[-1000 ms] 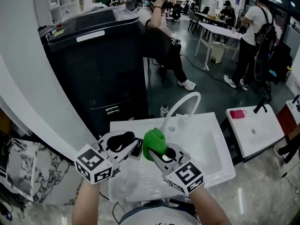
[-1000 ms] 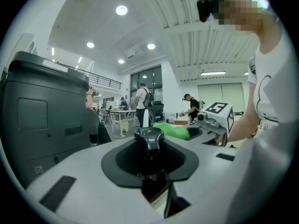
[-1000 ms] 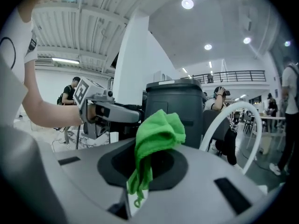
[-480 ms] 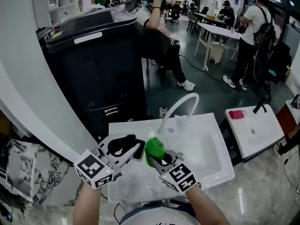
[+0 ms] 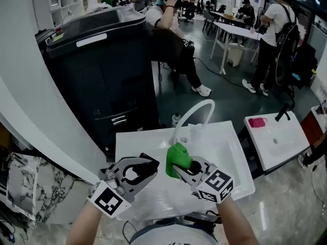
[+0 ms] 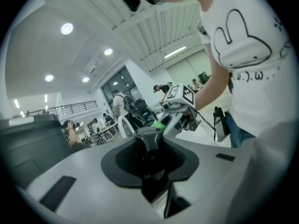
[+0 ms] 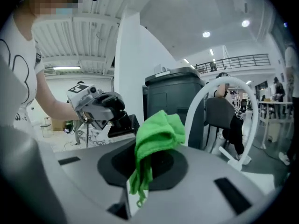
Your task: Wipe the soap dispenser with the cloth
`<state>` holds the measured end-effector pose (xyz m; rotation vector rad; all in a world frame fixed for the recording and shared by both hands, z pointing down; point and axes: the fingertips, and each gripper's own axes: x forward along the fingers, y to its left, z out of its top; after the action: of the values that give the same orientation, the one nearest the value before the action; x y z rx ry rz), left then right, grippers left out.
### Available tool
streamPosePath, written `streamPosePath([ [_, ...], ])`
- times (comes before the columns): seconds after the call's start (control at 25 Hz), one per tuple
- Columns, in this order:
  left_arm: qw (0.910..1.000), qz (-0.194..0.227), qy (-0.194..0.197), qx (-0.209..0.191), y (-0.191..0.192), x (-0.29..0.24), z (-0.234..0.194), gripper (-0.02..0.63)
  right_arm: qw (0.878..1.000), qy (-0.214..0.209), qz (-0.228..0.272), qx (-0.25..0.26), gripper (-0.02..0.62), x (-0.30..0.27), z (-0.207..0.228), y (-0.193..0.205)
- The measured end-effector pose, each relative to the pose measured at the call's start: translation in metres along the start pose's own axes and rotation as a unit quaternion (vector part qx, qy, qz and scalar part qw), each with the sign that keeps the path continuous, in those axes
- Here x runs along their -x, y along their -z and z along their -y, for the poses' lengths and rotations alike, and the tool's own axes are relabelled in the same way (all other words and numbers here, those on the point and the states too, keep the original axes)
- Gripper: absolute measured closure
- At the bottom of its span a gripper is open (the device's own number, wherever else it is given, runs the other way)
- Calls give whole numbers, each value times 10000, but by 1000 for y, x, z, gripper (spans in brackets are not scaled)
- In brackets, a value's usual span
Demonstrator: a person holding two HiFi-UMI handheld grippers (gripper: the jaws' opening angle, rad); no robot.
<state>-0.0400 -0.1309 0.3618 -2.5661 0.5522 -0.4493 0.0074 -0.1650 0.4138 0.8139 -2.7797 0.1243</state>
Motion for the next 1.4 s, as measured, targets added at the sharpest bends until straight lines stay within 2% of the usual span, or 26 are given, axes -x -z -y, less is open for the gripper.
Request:
streamPosePath([
  [0.08, 9980, -10, 129, -625, -4, -1, 15, 502, 9997, -189, 57, 116, 551, 4, -1, -6],
  [0.16, 9922, -62, 212, -1229, -7, -2, 29, 502, 9988, -399, 151, 219, 549, 7, -5, -12],
  [0.24, 9871, -53, 267, -1577, -11, -1, 38, 503, 9969, -641, 227, 389, 549, 7, -12, -18],
  [0.44, 9846, 51, 415, -1696, -20, -2, 48, 503, 9885, -1213, 90, 903, 549, -2, -31, -17],
  [0.68, 9818, 32, 547, -1819, -21, 0, 59, 503, 9790, -1637, -164, 1203, 551, -15, -33, -1],
  [0.8, 9803, 54, 626, -1871, -24, -1, 63, 502, 9766, -1770, -256, 1193, 551, -28, -29, 6],
  [1.04, 9799, -55, 706, -1864, -19, -1, 62, 502, 9757, -1754, -600, 1166, 551, -49, -20, 19],
  [1.2, 9773, -144, 712, -1989, -13, 1, 66, 502, 9766, -1583, -572, 1340, 551, -30, -17, 8],
  [1.4, 9588, -238, 772, -2724, -5, -2, 76, 502, 9747, -1631, -219, 1510, 549, -4, -33, -30],
])
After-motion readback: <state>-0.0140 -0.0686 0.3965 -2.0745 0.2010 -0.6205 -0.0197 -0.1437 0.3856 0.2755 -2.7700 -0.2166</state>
